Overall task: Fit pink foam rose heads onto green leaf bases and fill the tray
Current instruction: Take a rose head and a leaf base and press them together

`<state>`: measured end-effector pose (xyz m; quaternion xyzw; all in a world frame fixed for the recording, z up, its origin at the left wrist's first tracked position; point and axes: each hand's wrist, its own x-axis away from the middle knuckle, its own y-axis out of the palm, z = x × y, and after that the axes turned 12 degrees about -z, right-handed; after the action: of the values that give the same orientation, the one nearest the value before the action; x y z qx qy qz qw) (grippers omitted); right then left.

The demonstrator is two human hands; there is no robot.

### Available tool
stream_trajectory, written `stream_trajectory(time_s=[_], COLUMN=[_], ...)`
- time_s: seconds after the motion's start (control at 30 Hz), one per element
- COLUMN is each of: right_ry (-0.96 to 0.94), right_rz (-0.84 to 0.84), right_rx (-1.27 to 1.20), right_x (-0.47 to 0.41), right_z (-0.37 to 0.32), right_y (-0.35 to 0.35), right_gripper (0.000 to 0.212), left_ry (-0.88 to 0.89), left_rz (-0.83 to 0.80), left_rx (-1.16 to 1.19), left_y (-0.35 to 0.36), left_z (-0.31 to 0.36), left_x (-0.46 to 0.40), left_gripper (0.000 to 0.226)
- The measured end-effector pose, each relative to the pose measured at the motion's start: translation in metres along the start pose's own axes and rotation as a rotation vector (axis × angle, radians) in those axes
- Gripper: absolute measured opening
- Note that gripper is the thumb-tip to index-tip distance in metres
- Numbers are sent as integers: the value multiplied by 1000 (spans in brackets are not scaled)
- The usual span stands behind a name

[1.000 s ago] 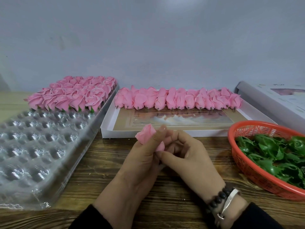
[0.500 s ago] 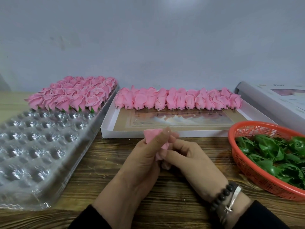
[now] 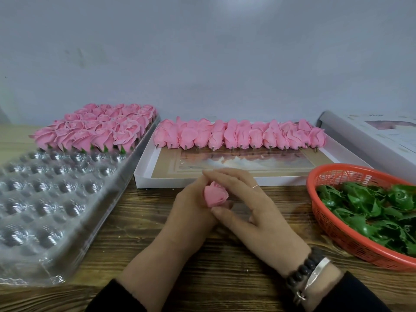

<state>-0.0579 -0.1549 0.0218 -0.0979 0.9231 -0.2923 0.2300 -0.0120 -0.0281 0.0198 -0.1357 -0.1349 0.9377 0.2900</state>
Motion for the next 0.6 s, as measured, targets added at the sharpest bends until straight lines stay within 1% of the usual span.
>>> stream_trajectory(time_s=[0.07, 0.17, 0.2, 0.27, 0.4, 0.5, 0.6], right_ry=[-11, 4, 19, 50, 99, 106, 142], right_rz=[-33, -65, -69, -65, -62, -42, 31], right_rx=[39, 45, 41, 28, -34, -182, -326], right_x=[0, 2, 2, 3, 4, 4, 2], right_z=[0, 0, 0, 0, 1, 1, 3], right_y=[-1, -3, -4, -6, -8, -7, -7], right_gripper=[48, 40, 36, 29, 19, 19, 19], left_ry=[-17, -63, -73, -82, -79, -55, -28], left_rz=[-28, -71, -84, -97, -118, -117, -92], left_rx=[-53, -102, -115, -157, -147, -132, -37], left_y=[-2, -3, -3, -2, -2, 0, 1], left_z=[1, 2, 1, -1, -3, -4, -5], left_x=[-1, 0, 1, 1, 0, 1, 1], left_gripper=[45, 94, 104, 111, 110, 111, 112])
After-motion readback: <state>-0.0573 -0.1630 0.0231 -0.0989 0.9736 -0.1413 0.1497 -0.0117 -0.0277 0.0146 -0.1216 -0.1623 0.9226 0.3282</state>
